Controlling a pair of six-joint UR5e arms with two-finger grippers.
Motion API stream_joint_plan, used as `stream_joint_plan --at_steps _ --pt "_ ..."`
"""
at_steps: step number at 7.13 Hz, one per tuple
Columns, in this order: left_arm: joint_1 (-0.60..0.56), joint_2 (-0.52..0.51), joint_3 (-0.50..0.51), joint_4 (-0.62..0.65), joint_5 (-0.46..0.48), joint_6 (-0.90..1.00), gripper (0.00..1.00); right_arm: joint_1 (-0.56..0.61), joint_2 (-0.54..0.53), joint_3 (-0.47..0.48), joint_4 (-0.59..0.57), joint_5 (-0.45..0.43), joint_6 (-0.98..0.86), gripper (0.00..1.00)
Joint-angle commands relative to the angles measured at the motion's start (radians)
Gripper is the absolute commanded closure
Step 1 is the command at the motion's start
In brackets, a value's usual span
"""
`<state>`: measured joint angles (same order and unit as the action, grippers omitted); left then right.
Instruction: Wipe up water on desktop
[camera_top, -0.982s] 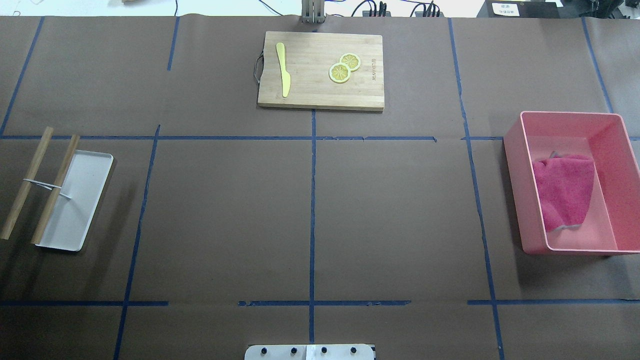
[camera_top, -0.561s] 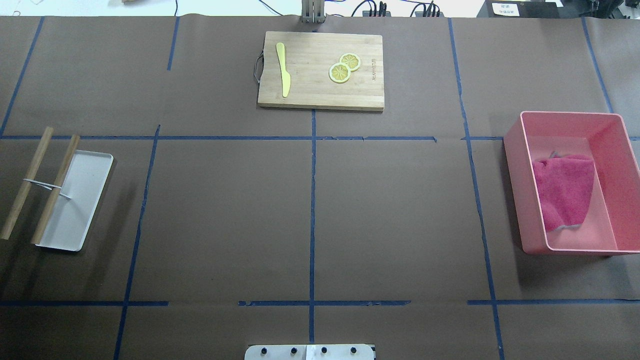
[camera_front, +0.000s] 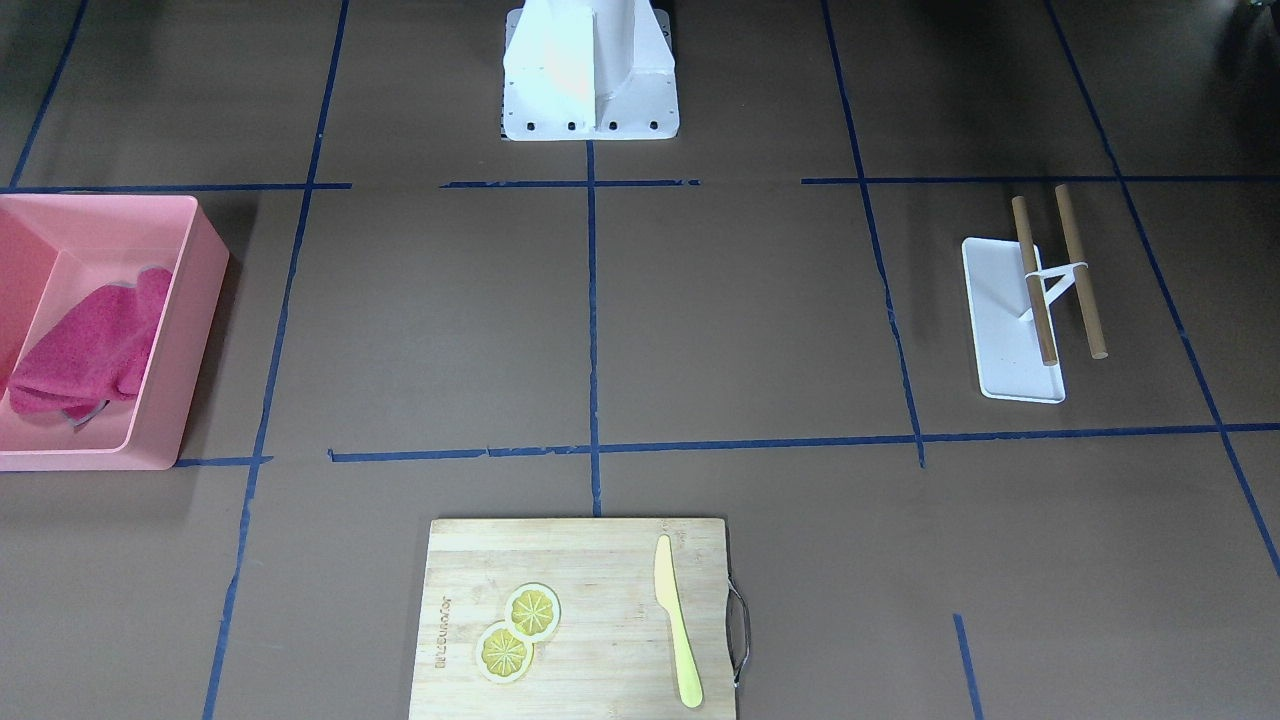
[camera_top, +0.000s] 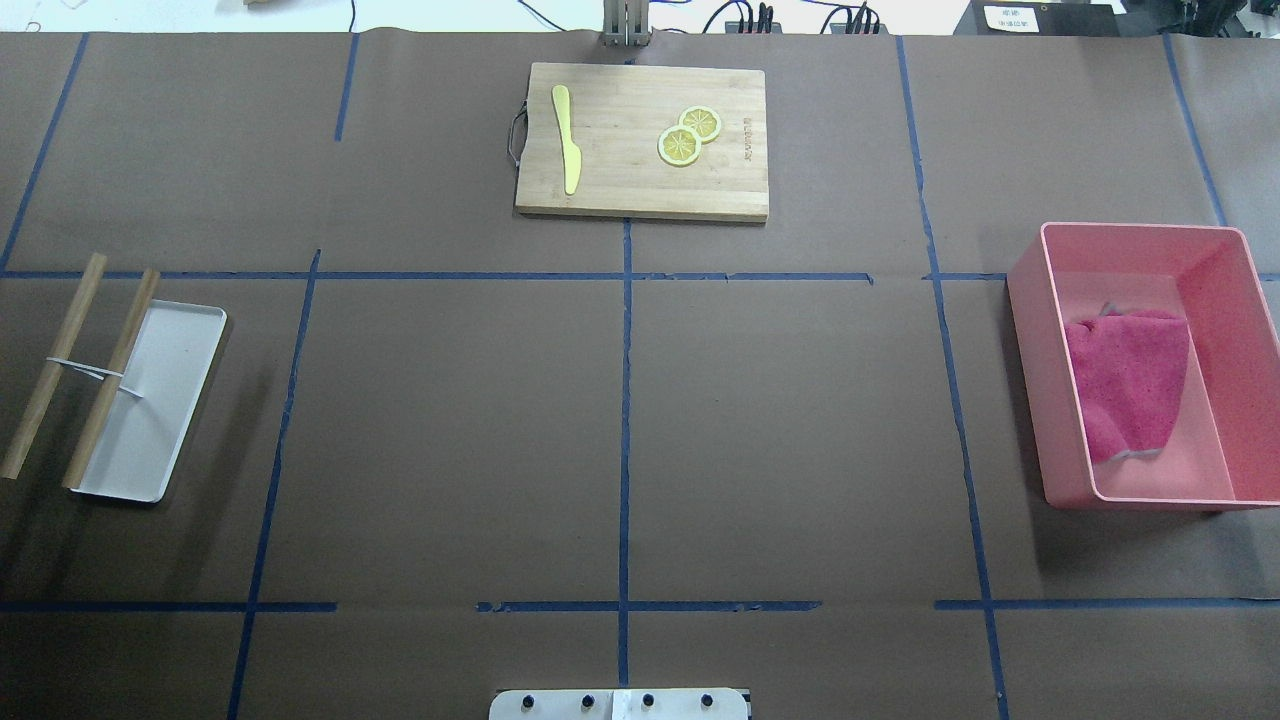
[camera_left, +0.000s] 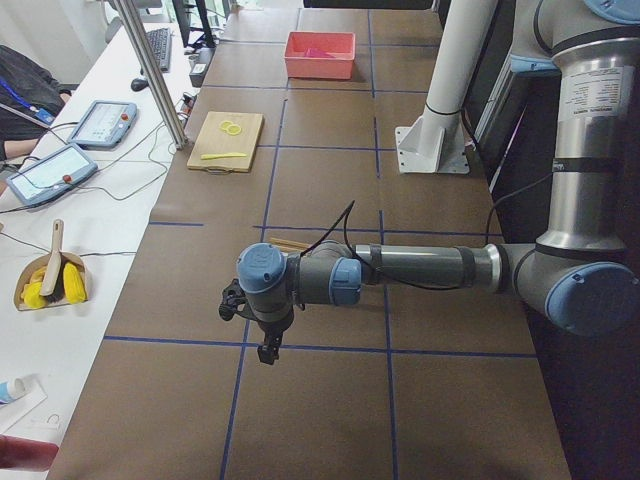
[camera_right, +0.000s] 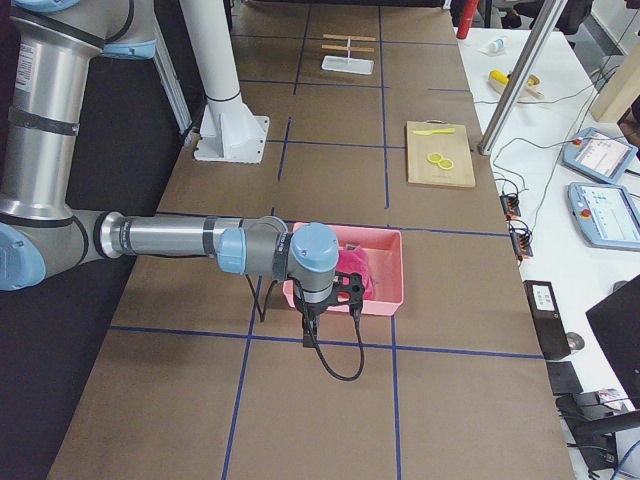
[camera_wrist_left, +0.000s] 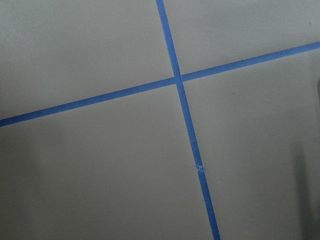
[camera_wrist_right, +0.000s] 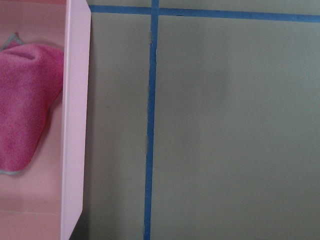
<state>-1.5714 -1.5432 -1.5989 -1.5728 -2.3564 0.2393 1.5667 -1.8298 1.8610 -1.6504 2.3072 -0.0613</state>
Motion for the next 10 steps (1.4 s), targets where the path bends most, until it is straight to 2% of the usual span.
stream_joint_plan --at_steps 1,10 --pt "0.001 0.0 -0.001 0.0 0.0 0.0 0.0 -0.008 0.0 0.0 0.0 0.0 -0.002 0.0" --pt "0.002 0.0 0.0 0.001 0.0 0.0 0.0 -0.025 0.0 -0.002 0.0 0.003 0.001 0.0"
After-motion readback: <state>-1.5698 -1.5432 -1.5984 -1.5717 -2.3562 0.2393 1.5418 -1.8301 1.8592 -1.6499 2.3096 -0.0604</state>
